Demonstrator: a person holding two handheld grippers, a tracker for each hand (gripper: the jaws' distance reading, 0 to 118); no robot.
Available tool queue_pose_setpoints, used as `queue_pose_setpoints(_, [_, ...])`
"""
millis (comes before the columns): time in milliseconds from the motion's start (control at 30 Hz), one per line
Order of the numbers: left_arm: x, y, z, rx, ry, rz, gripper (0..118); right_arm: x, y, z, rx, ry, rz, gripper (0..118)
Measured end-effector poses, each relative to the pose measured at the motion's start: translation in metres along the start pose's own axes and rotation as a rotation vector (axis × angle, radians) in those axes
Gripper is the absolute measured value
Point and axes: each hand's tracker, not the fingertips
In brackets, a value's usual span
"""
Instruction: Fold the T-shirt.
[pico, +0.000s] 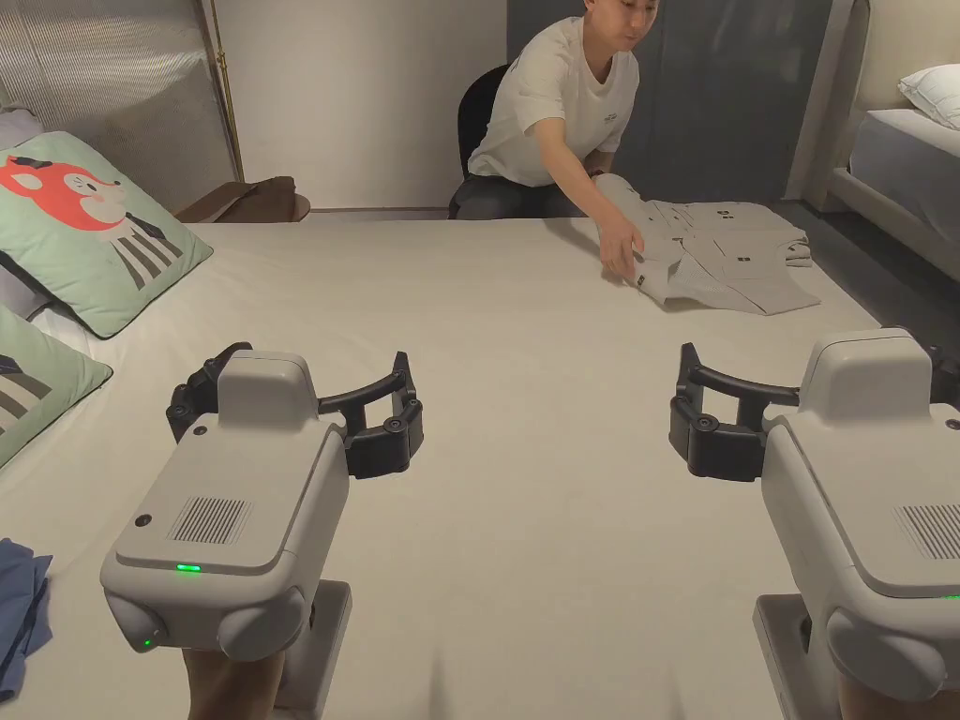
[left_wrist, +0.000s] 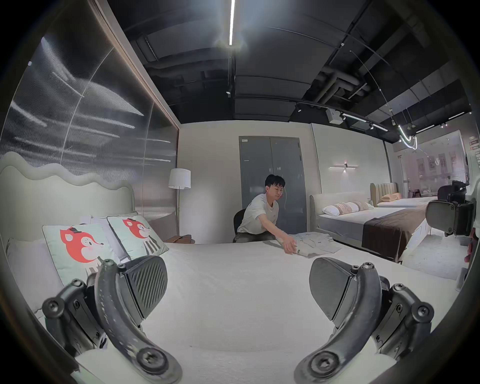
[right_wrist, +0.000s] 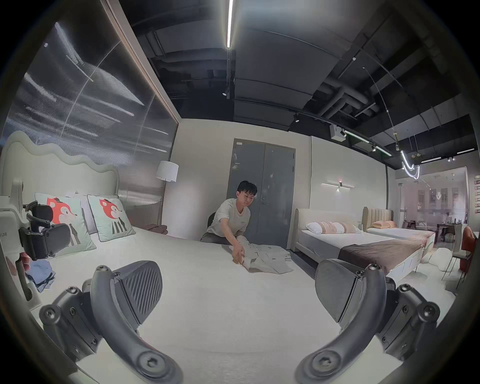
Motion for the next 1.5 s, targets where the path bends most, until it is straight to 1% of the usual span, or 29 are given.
queue_pose_setpoints(633, [-0.001,-0.001,-0.002,-0.006,-0.003,-0.001,110,-0.001,-0.002,-0.002,-0.019,-0.017,0.002,115])
queue_pose_setpoints(700, [-0.001,-0.001,-0.002,-0.007,-0.003,0.000,110,-0.001,0.000,-0.003,-0.041,-0.016,0.000,116])
queue_pose_setpoints(733, [-0.001,0.000,-0.002,-0.007,-0.003,-0.001,110,-0.001,0.002,-0.004,-0.089,-0.018,-0.012,116])
queue_pose_setpoints(800, [-0.002,0.000,-0.003,-0.007,-0.004,-0.004,110,-0.001,0.009,-0.009,-0.210,-0.032,-0.069,116])
queue_pose_setpoints(833, [-0.002,0.001,-0.003,-0.007,-0.004,-0.005,110,-0.001,0.011,-0.011,-0.276,-0.073,-0.094,116])
queue_pose_setpoints(900, [-0.002,0.001,-0.002,-0.004,-0.005,-0.005,110,0.000,0.014,-0.014,-0.363,-0.117,-0.170,116])
queue_pose_setpoints(967, [-0.002,0.001,-0.002,-0.006,-0.003,-0.003,110,0.003,0.017,-0.018,-0.448,-0.121,-0.263,116])
queue_pose_setpoints(1067, [-0.003,0.003,-0.002,-0.004,-0.007,0.001,110,0.008,0.020,-0.023,-0.557,-0.142,-0.337,116])
queue_pose_setpoints(1100, [-0.004,0.004,-0.002,-0.001,-0.008,0.004,110,0.009,0.021,-0.023,-0.576,-0.143,-0.349,116])
queue_pose_setpoints(1233, [-0.004,0.007,-0.002,0.011,-0.007,0.002,110,0.009,0.022,-0.027,-0.616,-0.156,-0.344,115])
queue_pose_setpoints(1300, [-0.004,0.007,-0.002,0.012,-0.007,0.003,110,0.010,0.020,-0.029,-0.627,-0.147,-0.363,115])
queue_pose_setpoints(1367, [-0.004,0.007,-0.002,0.010,-0.008,0.002,110,0.011,0.017,-0.031,-0.655,-0.162,-0.393,115])
queue_pose_setpoints(1467, [-0.004,0.007,-0.001,0.007,-0.007,-0.002,110,0.012,0.014,-0.032,-0.636,-0.151,-0.380,115])
queue_pose_setpoints(1500, [-0.005,0.007,-0.001,0.008,-0.007,-0.002,110,0.010,0.013,-0.033,-0.634,-0.155,-0.356,115])
